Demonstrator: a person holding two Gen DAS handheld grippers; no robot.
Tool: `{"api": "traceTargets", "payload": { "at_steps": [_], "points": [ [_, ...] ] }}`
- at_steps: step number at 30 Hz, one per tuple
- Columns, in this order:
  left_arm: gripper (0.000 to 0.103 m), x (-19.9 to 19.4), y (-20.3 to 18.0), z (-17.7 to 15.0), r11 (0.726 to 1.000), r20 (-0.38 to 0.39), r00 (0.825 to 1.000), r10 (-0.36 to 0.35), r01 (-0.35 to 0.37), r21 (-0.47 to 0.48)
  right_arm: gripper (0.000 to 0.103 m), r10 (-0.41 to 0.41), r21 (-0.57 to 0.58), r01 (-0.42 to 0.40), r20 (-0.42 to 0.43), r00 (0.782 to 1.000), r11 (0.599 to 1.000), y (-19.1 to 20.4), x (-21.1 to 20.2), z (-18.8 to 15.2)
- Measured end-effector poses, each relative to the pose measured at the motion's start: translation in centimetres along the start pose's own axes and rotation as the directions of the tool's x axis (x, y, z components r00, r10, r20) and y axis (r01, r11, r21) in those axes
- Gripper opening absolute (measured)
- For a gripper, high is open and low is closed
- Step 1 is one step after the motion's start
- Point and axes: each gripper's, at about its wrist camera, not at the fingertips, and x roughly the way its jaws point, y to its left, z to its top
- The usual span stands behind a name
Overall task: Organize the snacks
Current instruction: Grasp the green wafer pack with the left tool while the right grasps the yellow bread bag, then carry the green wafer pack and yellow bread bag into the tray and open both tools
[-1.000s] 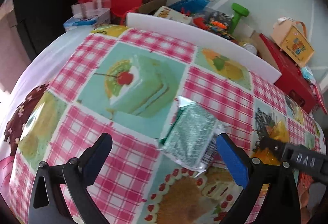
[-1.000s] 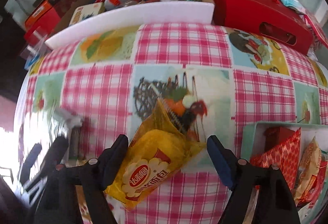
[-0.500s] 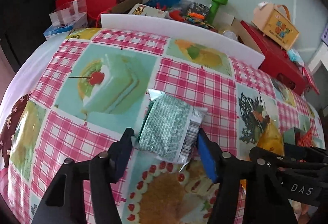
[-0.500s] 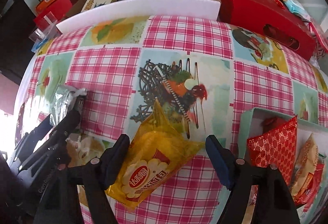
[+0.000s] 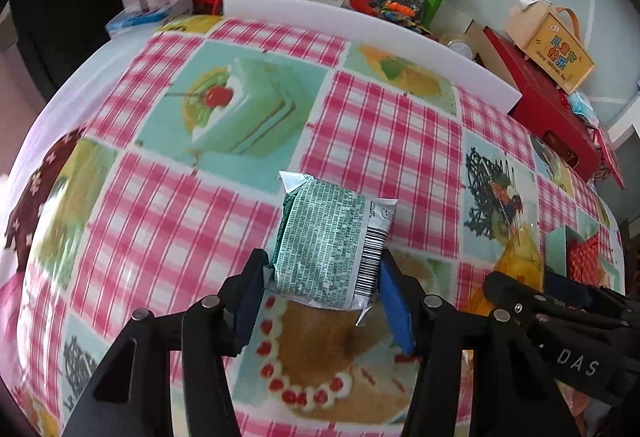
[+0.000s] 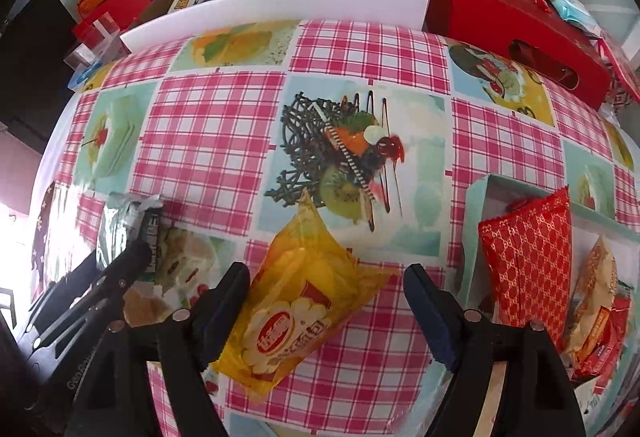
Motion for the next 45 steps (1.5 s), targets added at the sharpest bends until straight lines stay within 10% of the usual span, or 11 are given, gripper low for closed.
{"api": "traceTargets", "payload": {
  "at_steps": [12, 21, 34, 45],
  "points": [
    [0.058, -2.1, 1.8, -3.6, 1.000, -0.039, 0.999, 0.001, -0.002, -0.028, 0.084, 0.046, 0.081, -0.044, -0.031, 0.998, 0.996, 0.3, -0.7, -0.3],
    [0.068, -2.4, 2.7, -3.5, 1.000, -0.023, 1.000, -0.003, 0.003, -0.019, 0.049, 0.092, 0.113, -0.090, -0.016, 0.996, 0.989, 0.1, 0.3, -1.0],
    [0.054, -0.9, -0.2, -2.4, 0.999, 0.013, 1.000, 0.028, -0.029, 0.025, 0.047, 0.099, 0.157, -0.127, 0.171, 0.980, 0.979, -0.8, -4.0, -7.6],
    [0.053, -5.2, -2.2, -2.5, 0.999, 0.118, 0.993, -0.001, -0.004, 0.035, 0.047, 0.144, 0.182, -0.225, 0.375, 0.916, 0.957, -3.3, -11.1, -10.0]
  ]
}}
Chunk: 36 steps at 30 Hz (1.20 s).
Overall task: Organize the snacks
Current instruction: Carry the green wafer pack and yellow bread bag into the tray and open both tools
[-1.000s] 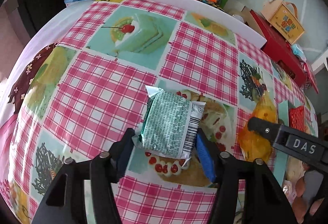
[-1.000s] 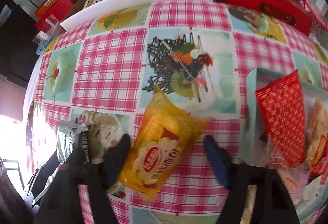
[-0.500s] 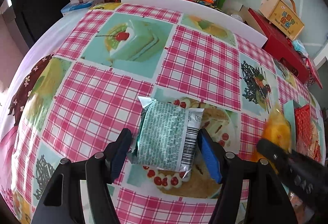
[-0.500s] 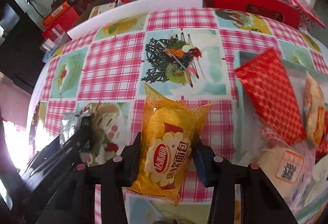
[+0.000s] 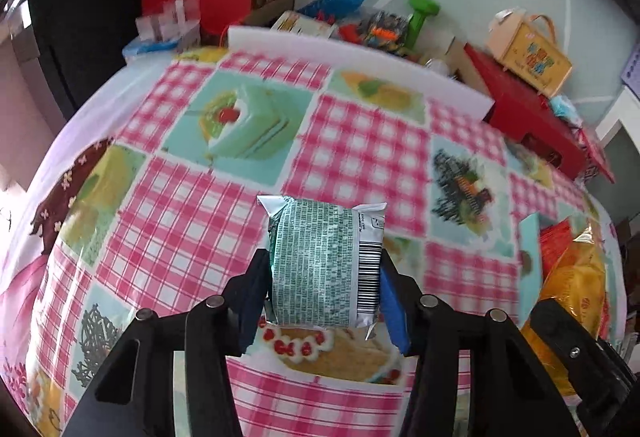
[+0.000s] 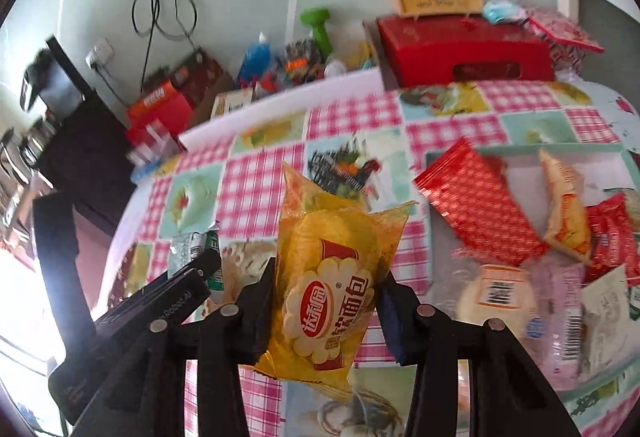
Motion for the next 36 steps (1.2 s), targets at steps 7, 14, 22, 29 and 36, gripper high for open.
{"api": "traceTargets", "payload": {
  "at_steps": [7, 14, 22, 29, 36],
  "points": [
    [0.053, -2.4, -3.5, 0.2, 0.997, 0.056, 0.997, -0.052, 0.049, 0.058, 0.047, -0.034, 0.058, 0.030, 0.082, 0.996, 0.998, -3.7, -3.1, 0.5],
    [0.053, -4.6, -8.0, -0.1, 0.986, 0.097, 0.989, -0.113, 0.100, 0.133, 0.047, -0.164, 0.203, 0.136, 0.124, 0.979, 0.970, -10.9, -5.8, 0.8],
    [0.053, -5.5, -15.1, -2.1, 0.940, 0.061, 0.975, -0.214, 0.188, 0.283, 0.047, -0.294, 0.334, 0.235, 0.138, 0.946, 0.913, -18.7, -8.7, 0.6],
    [0.053, -5.2, -21.1, -3.9, 0.890, 0.002, 0.964, -0.266, 0.245, 0.385, 0.047, -0.306, 0.338, 0.247, 0.132, 0.943, 0.908, -20.2, -8.6, 0.5],
    [0.053, -5.6, -23.4, -4.1, 0.870, 0.003, 0.952, -0.305, 0.278, 0.407, 0.047, -0.285, 0.323, 0.237, 0.112, 0.952, 0.916, -20.3, -7.3, 0.3]
  ]
}}
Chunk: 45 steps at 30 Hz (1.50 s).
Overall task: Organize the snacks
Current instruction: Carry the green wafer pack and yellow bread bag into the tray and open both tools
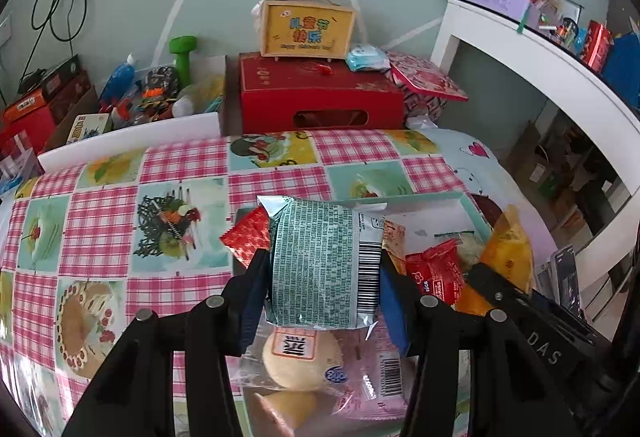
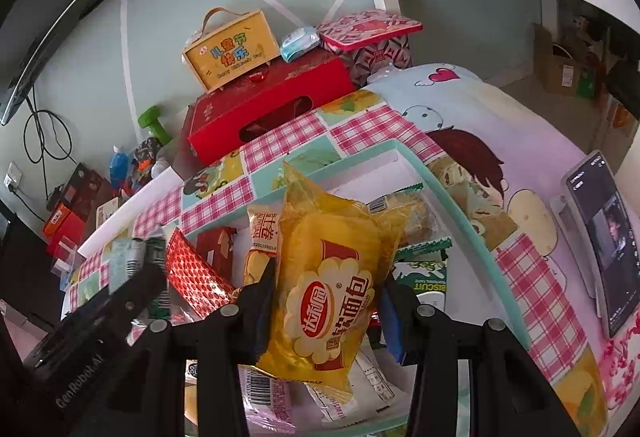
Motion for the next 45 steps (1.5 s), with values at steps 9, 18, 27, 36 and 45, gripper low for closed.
{"api": "traceTargets", "payload": {
  "at_steps": [9, 18, 27, 36, 45],
  "points": [
    [0.053, 2.9, 0.3, -0.8, 0.999, -0.072, 0.997, -0.015, 0.013, -0.040, 0.047, 0.003, -0.026, -0.004, -0.041, 0.999, 1.000, 0.4, 1.5, -0.6],
    [0.053, 3.6, 0.0, -0.9, 0.999, -0.080, 0.997, -0.006, 0.003, -0.035, 0.047, 0.023, -0.028, -0.024, -0.033, 0.999, 0.999, 0.4, 1.6, -0.5],
    [0.053, 4.7, 1.0, -0.8, 0.997, -0.090, 0.996, -0.010, 0.003, -0.077, 0.047, 0.062, -0.045, -0.064, -0.026, 0.998, 0.997, 1.1, 2.6, -0.4],
    [0.054, 5.4, 1.5, -1.0, 0.994, -0.116, 0.993, -0.028, 0.016, -0.104, 0.053, 0.044, -0.035, -0.045, -0.031, 0.999, 0.998, 0.9, 2.9, -0.5],
    [0.063, 4.4, 1.9, -0.7, 0.994, -0.114, 0.993, -0.019, 0.006, -0.108, 0.069, 0.025, -0.032, -0.026, -0.048, 0.999, 0.999, 0.5, 2.7, -0.4]
  ]
}}
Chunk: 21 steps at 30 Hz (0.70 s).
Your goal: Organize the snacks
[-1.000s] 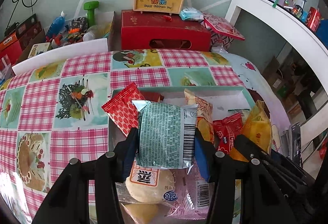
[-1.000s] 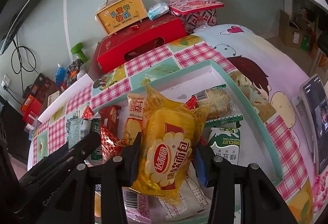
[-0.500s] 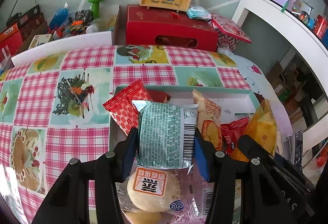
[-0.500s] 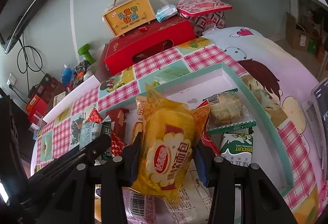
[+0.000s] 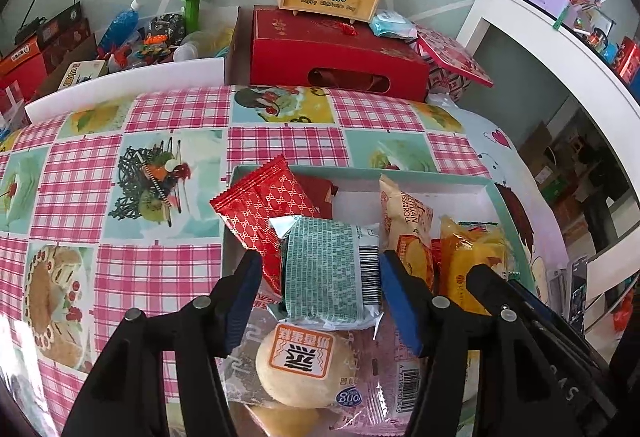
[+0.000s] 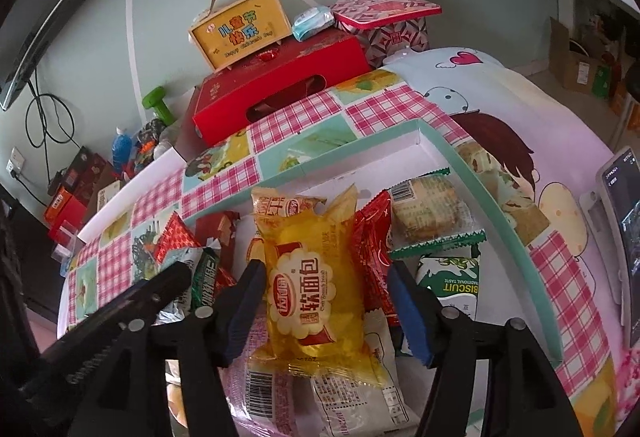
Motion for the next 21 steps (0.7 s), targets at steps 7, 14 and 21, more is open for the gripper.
{"api": "traceTargets", "payload": {
  "at_steps": [7, 14, 21],
  "points": [
    [0.066, -1.3, 0.5, 0.2, 1.000, 0.008, 1.000, 0.012, -0.012, -0.004, 0.083, -0.031, -0.025, 0.030, -0.013, 0.999, 0.999, 0.3, 0.1, 0.0],
    [0.067, -2.1, 1.8, 0.4, 0.997, 0.011, 0.997, 0.070, -0.070, -0.034, 0.096, -0.062, -0.059, 0.061, -0.015, 0.998, 0.996, 0.7, 0.2, -0.1],
    [0.085, -1.9, 3.9, 0.1, 0.973, 0.004, 0.975, 0.223, -0.223, -0.053, 0.103, -0.080, -0.093, 0.080, 0.007, 0.997, 0.992, 1.4, 0.1, -0.2]
  ]
}}
